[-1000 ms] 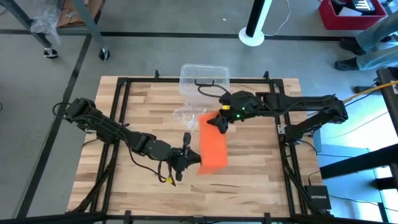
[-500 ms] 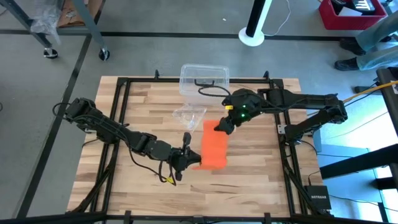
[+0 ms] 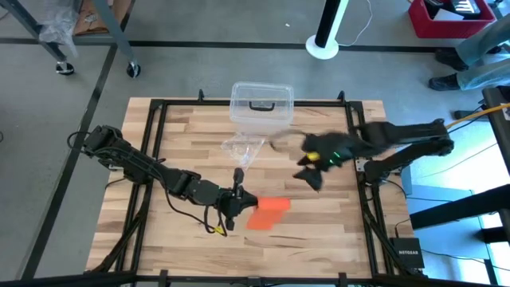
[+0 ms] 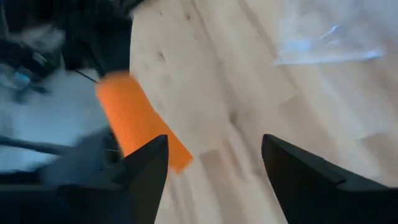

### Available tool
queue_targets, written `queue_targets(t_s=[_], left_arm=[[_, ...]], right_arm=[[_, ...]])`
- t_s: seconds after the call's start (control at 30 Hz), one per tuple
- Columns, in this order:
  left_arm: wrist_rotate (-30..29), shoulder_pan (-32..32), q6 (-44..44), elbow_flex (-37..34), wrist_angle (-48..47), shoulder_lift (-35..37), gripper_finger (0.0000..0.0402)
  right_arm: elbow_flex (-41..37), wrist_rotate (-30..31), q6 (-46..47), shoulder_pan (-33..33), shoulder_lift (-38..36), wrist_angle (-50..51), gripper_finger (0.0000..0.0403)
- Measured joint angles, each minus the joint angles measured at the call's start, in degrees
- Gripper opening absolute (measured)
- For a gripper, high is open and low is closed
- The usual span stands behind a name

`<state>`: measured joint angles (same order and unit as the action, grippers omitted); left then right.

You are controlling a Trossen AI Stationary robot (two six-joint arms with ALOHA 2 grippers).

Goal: Roll bandage
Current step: Roll the orange bandage

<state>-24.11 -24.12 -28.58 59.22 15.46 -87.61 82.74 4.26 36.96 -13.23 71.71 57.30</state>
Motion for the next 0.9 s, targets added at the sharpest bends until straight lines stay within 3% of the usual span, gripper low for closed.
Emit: queue_targets(t_s=[0.13,0.23,0.37,0.53,0.67,0.77,0.9], left_arm=[[-0.23,0.15,1.46,0.0,0.32,0.0,0.001],[-0.28,0.71,2.69,0.02,1.17,0.0,0.001],[-0.38,1.68,4.24,0.02,1.68,0.02,0.001],[-0.45,2.23,5.07,0.02,1.69,0.02,0.001],[-0.43,2.21,5.4,0.02,1.88,0.02,0.0011],[-0.4,2.21,5.41,0.02,2.26,0.02,0.0011],[-0.4,2.03,5.75,0.02,3.82,0.02,0.0011]], right_arm=[[-2.16,21.68,0.34,-15.47,-3.6,0.7,0.0259],[-5.52,31.3,0.73,-26.1,-4.76,-1.83,0.026],[-8.6,30.78,3.07,-34.34,-3.86,-5.23,0.026],[-11.29,22.53,7.68,-37.73,0.23,-14.79,0.026],[-11.94,21.32,5.17,-37.83,4.88,-23.65,0.026],[-11.98,28.21,1.74,-37.79,8.68,-21.77,0.026],[-15.37,36.78,3.77,-37.79,11.64,-18.46,0.026]])
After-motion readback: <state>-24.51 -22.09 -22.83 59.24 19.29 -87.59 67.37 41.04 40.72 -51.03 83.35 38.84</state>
